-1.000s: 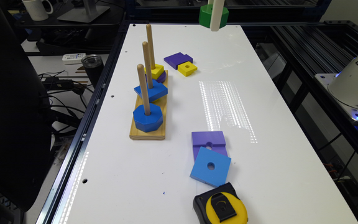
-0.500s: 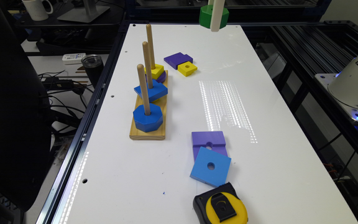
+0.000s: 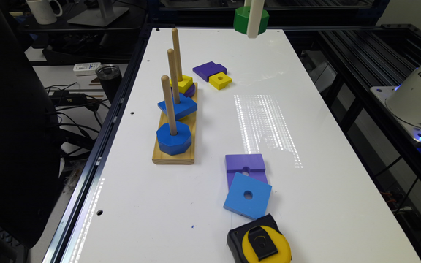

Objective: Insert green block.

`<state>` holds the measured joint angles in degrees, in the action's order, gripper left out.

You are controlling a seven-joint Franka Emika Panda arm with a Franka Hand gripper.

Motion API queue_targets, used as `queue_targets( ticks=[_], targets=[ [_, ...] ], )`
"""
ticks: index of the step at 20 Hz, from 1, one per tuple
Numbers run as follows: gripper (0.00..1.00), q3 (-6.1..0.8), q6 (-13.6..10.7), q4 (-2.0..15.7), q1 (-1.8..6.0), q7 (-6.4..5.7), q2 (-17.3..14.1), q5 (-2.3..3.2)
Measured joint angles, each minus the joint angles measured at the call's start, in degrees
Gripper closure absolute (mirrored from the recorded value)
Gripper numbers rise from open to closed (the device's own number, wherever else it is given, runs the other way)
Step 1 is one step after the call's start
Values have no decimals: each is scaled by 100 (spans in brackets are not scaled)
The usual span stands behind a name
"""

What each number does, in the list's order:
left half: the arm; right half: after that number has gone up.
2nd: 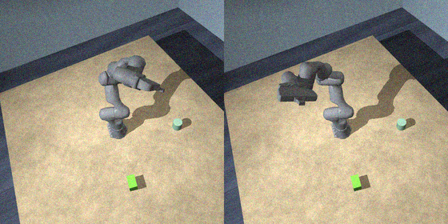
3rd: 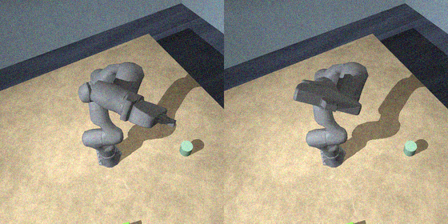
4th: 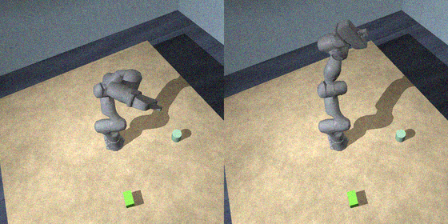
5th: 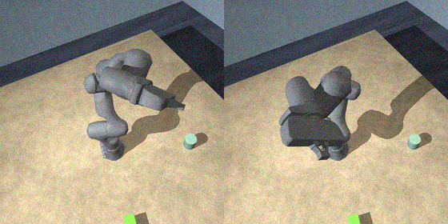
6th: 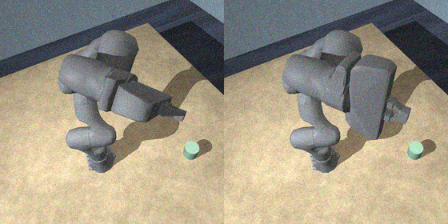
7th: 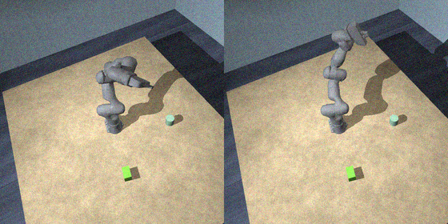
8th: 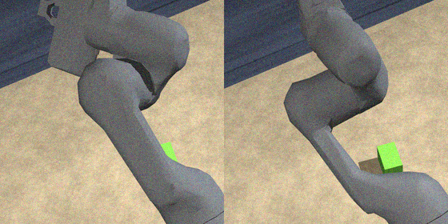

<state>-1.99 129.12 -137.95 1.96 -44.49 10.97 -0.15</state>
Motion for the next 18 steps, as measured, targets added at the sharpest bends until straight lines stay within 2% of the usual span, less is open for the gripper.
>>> queue_targets(
  ticks=[7, 11, 18],
  targets=[
    [100, -172, 141, 82, -1, -124, -127, -36],
    [100, -307, 163, 296, -2, -254, -337, -39],
    [100, -535, 163, 807, -3, -483, -830, -39]
  ],
)
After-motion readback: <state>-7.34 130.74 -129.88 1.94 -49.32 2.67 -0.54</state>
